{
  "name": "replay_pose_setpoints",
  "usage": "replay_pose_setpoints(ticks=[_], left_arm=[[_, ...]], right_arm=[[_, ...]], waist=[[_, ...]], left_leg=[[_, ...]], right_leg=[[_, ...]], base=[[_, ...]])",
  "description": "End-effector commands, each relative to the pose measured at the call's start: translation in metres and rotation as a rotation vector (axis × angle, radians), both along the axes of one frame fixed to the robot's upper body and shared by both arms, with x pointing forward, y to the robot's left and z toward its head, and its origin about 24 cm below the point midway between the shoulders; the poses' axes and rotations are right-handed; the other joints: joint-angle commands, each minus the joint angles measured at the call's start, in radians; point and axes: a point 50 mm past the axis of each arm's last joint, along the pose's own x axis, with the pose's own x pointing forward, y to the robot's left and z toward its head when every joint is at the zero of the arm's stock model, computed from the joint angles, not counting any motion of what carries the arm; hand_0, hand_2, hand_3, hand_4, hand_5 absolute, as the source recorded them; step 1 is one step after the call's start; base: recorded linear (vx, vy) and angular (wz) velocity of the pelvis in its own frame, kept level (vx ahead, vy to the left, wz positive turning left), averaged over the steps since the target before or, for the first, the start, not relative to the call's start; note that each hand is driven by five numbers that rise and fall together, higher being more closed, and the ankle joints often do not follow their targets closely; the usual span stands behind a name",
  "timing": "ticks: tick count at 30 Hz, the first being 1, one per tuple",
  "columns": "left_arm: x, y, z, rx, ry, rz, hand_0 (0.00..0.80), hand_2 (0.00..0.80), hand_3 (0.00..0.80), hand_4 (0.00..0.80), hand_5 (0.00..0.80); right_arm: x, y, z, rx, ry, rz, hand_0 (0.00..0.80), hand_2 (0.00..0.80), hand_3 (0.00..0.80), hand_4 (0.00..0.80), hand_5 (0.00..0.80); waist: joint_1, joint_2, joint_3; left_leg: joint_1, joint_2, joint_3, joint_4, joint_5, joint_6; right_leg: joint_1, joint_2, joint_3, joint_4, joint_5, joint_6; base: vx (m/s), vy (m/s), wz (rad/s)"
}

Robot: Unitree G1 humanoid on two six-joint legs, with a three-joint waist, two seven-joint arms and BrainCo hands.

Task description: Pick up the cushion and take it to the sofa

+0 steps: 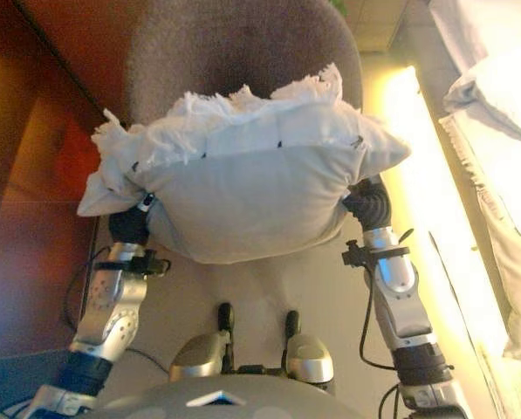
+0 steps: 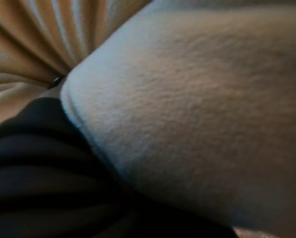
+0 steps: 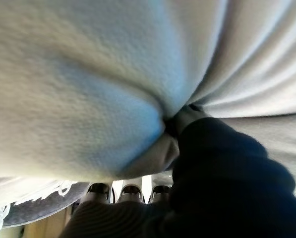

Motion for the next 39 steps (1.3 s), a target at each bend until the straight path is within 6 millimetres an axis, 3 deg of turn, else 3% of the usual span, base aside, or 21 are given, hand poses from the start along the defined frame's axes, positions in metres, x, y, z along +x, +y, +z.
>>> replay_pose_setpoints(ticks=[1, 2, 4, 7, 10, 13, 16, 19, 23, 25, 28, 30, 31, 34, 35, 37, 39], left_arm=[[0.003, -0.034, 0.044, -0.065, -0.237, -0.188, 0.8, 0.8, 0.8, 0.8, 0.8], [0.001, -0.03, 0.044, -0.069, -0.242, -0.169, 0.8, 0.8, 0.8, 0.8, 0.8], [-0.002, -0.024, 0.043, -0.072, -0.252, -0.144, 0.8, 0.8, 0.8, 0.8, 0.8], [-0.001, -0.017, 0.041, -0.097, -0.235, -0.13, 0.8, 0.8, 0.8, 0.8, 0.8], [-0.001, -0.018, 0.043, -0.092, -0.25, -0.141, 0.8, 0.8, 0.8, 0.8, 0.8], [0.003, -0.023, 0.046, -0.106, -0.248, -0.128, 0.8, 0.8, 0.8, 0.8, 0.8], [0.003, -0.026, 0.042, -0.117, -0.238, -0.123, 0.8, 0.8, 0.8, 0.8, 0.8], [-0.003, -0.027, 0.038, -0.118, -0.236, -0.113, 0.8, 0.8, 0.8, 0.8, 0.8], [-0.007, -0.023, 0.039, -0.12, -0.251, -0.095, 0.8, 0.8, 0.8, 0.8, 0.8], [-0.006, -0.02, 0.04, -0.118, -0.245, -0.097, 0.8, 0.8, 0.8, 0.8, 0.8], [-0.002, -0.016, 0.038, -0.089, -0.229, -0.114, 0.8, 0.8, 0.8, 0.8, 0.8], [-0.006, -0.019, 0.041, -0.033, -0.264, -0.129, 0.8, 0.8, 0.8, 0.8, 0.8], [-0.006, -0.018, 0.042, -0.022, -0.269, -0.124, 0.8, 0.8, 0.8, 0.8, 0.8], [-0.001, -0.017, 0.044, -0.005, -0.263, -0.109, 0.8, 0.8, 0.8, 0.8, 0.8], [0.004, -0.014, 0.047, 0.002, -0.266, -0.113, 0.8, 0.8, 0.8, 0.8, 0.8], [0.008, -0.013, 0.051, 0.006, -0.275, -0.116, 0.8, 0.8, 0.8, 0.8, 0.8], [0.008, -0.017, 0.051, 0.011, -0.287, -0.116, 0.8, 0.8, 0.8, 0.8, 0.8]], right_arm=[[-0.008, 0.033, 0.033, -0.001, -0.182, 0.197, 0.8, 0.8, 0.8, 0.8, 0.8], [-0.009, 0.033, 0.034, 0.001, -0.183, 0.219, 0.8, 0.8, 0.8, 0.8, 0.8], [-0.01, 0.034, 0.031, -0.011, -0.187, 0.234, 0.8, 0.8, 0.8, 0.8, 0.8], [-0.009, 0.033, 0.032, -0.005, -0.195, 0.229, 0.8, 0.8, 0.8, 0.8, 0.8], [-0.011, 0.036, 0.036, -0.018, -0.224, 0.242, 0.8, 0.8, 0.8, 0.8, 0.8], [-0.005, 0.037, 0.038, -0.034, -0.217, 0.239, 0.8, 0.8, 0.8, 0.8, 0.8], [-0.004, 0.04, 0.032, -0.027, -0.195, 0.243, 0.8, 0.8, 0.8, 0.8, 0.8], [-0.01, 0.042, 0.025, -0.025, -0.166, 0.251, 0.8, 0.8, 0.8, 0.8, 0.8], [-0.014, 0.036, 0.024, -0.027, -0.158, 0.248, 0.8, 0.8, 0.8, 0.8, 0.8], [-0.015, 0.032, 0.025, -0.021, -0.156, 0.23, 0.8, 0.8, 0.8, 0.8, 0.8], [-0.014, 0.022, 0.024, 0.023, -0.132, 0.201, 0.8, 0.8, 0.8, 0.8, 0.8], [-0.018, 0.029, 0.025, 0.043, -0.162, 0.221, 0.8, 0.8, 0.8, 0.8, 0.8], [-0.019, 0.035, 0.026, 0.04, -0.177, 0.231, 0.8, 0.8, 0.8, 0.8, 0.8], [-0.015, 0.042, 0.026, 0.046, -0.179, 0.237, 0.8, 0.8, 0.8, 0.8, 0.8], [-0.013, 0.043, 0.027, 0.048, -0.175, 0.227, 0.8, 0.8, 0.8, 0.8, 0.8], [-0.009, 0.043, 0.027, 0.046, -0.176, 0.214, 0.8, 0.8, 0.8, 0.8, 0.8], [-0.008, 0.042, 0.025, 0.046, -0.181, 0.2, 0.8, 0.8, 0.8, 0.8, 0.8]], waist=[[0.024, -0.021, -0.071], [0.028, -0.04, -0.06], [0.035, -0.058, -0.031], [0.038, -0.056, -0.001], [0.053, -0.037, 0.01], [0.08, -0.009, 0.016], [0.106, 0.016, 0.007], [0.125, 0.02, -0.001], [0.137, 0.007, 0.0], [0.128, -0.002, -0.007], [0.126, -0.04, -0.039], [0.147, -0.071, -0.066], [0.151, -0.073, -0.074], [0.141, -0.061, -0.079], [0.132, -0.055, -0.079], [0.124, -0.038, -0.074], [0.104, -0.015, -0.06]], left_leg=[[0.072, 0.009, 0.026, 0.149, -0.225, 0.012], [0.033, 0.022, 0.04, 0.269, -0.256, 0.01], [-0.051, 0.054, 0.049, 0.452, -0.259, 0.017], [-0.104, 0.068, 0.075, 0.543, -0.255, 0.034], [-0.147, 0.034, 0.059, 0.466, -0.212, 0.016], [-0.178, -0.01, 0.052, 0.271, -0.135, 0.003], [-0.197, -0.018, 0.025, 0.088, -0.025, -0.02], [-0.217, -0.009, -0.018, 0.009, 0.02, -0.035], [-0.249, 0.028, -0.072, 0.049, 0.016, -0.043], [-0.259, 0.039, -0.026, 0.115, -0.011, -0.031], [-0.281, 0.008, 0.008, 0.226, -0.059, 0.008], [-0.255, -0.04, 0.007, 0.226, -0.106, 0.052], [-0.238, -0.052, 0.011, 0.218, -0.117, 0.063], [-0.192, -0.065, 0.006, 0.2, -0.135, 0.077], [-0.178, -0.075, 0.001, 0.195, -0.132, 0.074], [-0.144, -0.085, -0.016, 0.18, -0.133, 0.066], [-0.083, -0.078, -0.032, 0.158, -0.143, 0.055]], right_leg=[[0.013, 0.013, -0.017, 0.104, -0.14, 0.004], [0.009, 0.004, -0.012, 0.118, -0.14, -0.006], [0.006, 0.005, -0.002, 0.147, -0.141, -0.028], [0.013, 0.016, -0.004, 0.187, -0.159, -0.041], [0.034, 0.035, -0.005, 0.205, -0.197, -0.036], [0.092, 0.077, 0.01, 0.205, -0.245, -0.032], [0.144, 0.12, 0.031, 0.221, -0.292, -0.041], [0.175, 0.143, 0.054, 0.265, -0.355, -0.051], [0.173, 0.121, 0.048, 0.357, -0.431, -0.043], [0.158, 0.084, 0.012, 0.42, -0.457, -0.021], [0.18, 0.025, -0.018, 0.508, -0.362, 0.042], [0.174, -0.02, -0.051, 0.627, -0.225, 0.1], [0.149, -0.036, -0.053, 0.665, -0.165, 0.114], [0.073, -0.021, -0.029, 0.659, -0.136, 0.113], [0.038, 0.004, -0.027, 0.571, -0.152, 0.098], [-0.007, -0.003, -0.094, 0.428, -0.182, 0.063], [-0.061, -0.01, -0.11, 0.303, -0.173, 0.032]], base=[[-0.066, -0.214, -0.08], [-0.074, -0.216, -0.12], [-0.067, -0.194, -0.19], [-0.005, -0.086, -0.27], [0.102, -0.007, 0.07], [0.316, 0.041, 0.01], [0.499, 0.061, -0.07], [0.585, 0.075, 0.17], [0.682, 0.161, -0.01], [0.676, 0.242, -0.25], [0.675, 0.206, -0.11], [0.608, 0.159, -0.19], [0.492, 0.131, -0.4], [0.417, 0.1, -0.31], [0.379, 0.053, -0.01], [0.383, 0.04, -0.05], [0.267, -0.012, -0.11]])
